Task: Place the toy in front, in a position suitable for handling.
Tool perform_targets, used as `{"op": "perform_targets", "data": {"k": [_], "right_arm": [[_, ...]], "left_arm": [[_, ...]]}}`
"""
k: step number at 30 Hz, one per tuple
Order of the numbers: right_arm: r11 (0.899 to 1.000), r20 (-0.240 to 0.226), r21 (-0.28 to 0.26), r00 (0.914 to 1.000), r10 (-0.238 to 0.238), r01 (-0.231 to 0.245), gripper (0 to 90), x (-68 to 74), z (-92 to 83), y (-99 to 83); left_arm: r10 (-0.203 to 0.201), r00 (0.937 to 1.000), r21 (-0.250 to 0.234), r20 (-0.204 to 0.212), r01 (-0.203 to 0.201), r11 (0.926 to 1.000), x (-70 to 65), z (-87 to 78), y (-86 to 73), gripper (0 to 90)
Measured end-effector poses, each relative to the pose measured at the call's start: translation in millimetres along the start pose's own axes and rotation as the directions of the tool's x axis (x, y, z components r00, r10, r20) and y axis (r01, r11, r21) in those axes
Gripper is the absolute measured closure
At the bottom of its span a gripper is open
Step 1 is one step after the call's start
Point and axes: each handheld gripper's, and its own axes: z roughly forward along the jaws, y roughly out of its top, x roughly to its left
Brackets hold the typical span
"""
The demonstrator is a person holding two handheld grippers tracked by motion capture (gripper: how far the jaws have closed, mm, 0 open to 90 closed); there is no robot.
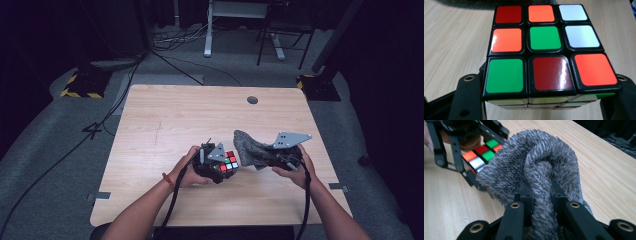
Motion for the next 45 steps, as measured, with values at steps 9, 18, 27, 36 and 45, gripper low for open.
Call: {"op": "perform_targets", "data": {"k": [9, 18, 27, 36, 45], "right_arm": [[0.997, -0.075, 0.045, 0.9958, -0.053, 0.057, 77.3, 22.0, 13.9, 8.3], [0.982, -0.099, 0.120, 0.9863, -0.132, 0.143, 77.2, 39.0, 25.1, 12.6], [0.975, -0.135, 0.144, 0.9790, -0.153, 0.172, 76.8, 46.5, 30.0, 18.4], [0.975, -0.073, 0.158, 0.9868, -0.145, 0.155, 76.6, 40.2, 33.3, 17.8], [0.986, -0.006, 0.152, 0.9981, -0.062, 0.062, 76.9, 15.1, 25.7, 3.2]], "left_arm": [[0.059, 0.9981, 0.048, 0.019, -0.060, 0.9971, -9.0, 9.5, 2.1, 33.7], [0.065, 0.9978, 0.071, 0.013, -0.066, 0.9953, -11.6, 15.0, -0.8, 33.7], [0.040, 0.9991, 0.084, -0.016, -0.038, 0.9958, -10.0, 25.0, 3.0, 33.8], [0.047, 0.9989, 0.093, 0.005, -0.047, 0.9945, -13.7, 25.1, 4.5, 33.8], [0.056, 0.9972, 0.032, 0.050, -0.058, 0.9978, -16.5, 14.3, 6.3, 33.8]]}}
